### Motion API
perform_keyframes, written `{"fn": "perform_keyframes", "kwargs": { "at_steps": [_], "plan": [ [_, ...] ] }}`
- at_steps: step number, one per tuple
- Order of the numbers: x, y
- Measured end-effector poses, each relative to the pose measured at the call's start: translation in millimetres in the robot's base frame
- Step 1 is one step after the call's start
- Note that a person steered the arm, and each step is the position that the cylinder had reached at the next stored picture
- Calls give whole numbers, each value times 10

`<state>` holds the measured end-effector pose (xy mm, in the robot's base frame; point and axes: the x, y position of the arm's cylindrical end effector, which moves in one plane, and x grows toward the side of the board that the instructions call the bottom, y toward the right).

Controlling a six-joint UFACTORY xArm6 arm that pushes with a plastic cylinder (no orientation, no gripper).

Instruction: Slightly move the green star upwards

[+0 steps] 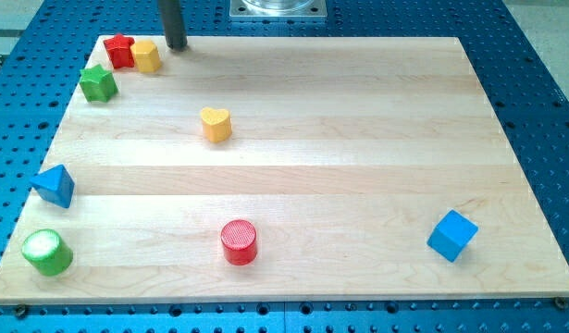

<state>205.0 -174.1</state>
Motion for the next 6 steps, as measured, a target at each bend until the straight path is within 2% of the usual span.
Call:
{"fn": "perform_keyframes", "kwargs": {
  "at_steps": [2,3,4,5,6],
  "plan": [
    [682,-174],
    [760,-57],
    [1633,-222],
    [1493,-595],
    [1138,-1212]
  ]
}}
